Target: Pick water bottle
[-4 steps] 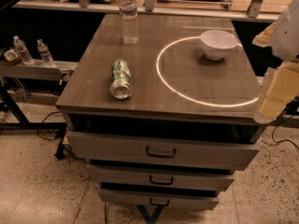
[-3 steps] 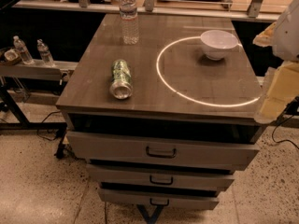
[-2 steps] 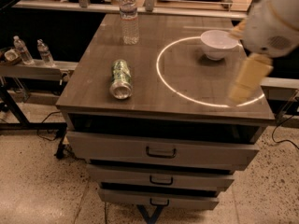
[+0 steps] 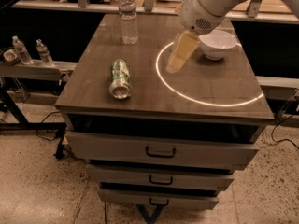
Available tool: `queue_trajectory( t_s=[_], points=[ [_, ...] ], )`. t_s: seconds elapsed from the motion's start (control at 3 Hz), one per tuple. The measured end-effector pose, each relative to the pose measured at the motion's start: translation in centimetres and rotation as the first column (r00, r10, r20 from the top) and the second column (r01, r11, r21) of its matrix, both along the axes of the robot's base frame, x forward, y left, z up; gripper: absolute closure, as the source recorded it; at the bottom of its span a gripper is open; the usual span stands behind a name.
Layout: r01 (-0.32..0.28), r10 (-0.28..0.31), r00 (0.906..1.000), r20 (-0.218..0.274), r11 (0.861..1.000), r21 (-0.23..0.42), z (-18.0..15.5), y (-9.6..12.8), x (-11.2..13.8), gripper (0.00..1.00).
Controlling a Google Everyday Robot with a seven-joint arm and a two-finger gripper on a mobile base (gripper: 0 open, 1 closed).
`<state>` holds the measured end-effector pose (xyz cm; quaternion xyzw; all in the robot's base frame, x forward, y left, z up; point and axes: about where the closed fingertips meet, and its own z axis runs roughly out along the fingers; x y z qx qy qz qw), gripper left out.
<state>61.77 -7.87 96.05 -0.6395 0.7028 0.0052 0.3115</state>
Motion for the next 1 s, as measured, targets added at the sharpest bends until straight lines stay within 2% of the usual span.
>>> queue_trajectory(
  t_s=[0.33, 0.67, 1.0],
  points=[
    [0.0, 0.0, 1.0, -0.001, 1.0, -0.001, 0.0, 0.0, -0.1, 0.0],
    [0.01, -0.01, 0.9999, 0.012, 1.0, 0.013, -0.6, 0.5, 0.9, 0.0],
    [0.059, -0.061, 0.9976, 0.032, 0.996, 0.063, -2.2, 1.2, 4.3, 0.0]
  ],
)
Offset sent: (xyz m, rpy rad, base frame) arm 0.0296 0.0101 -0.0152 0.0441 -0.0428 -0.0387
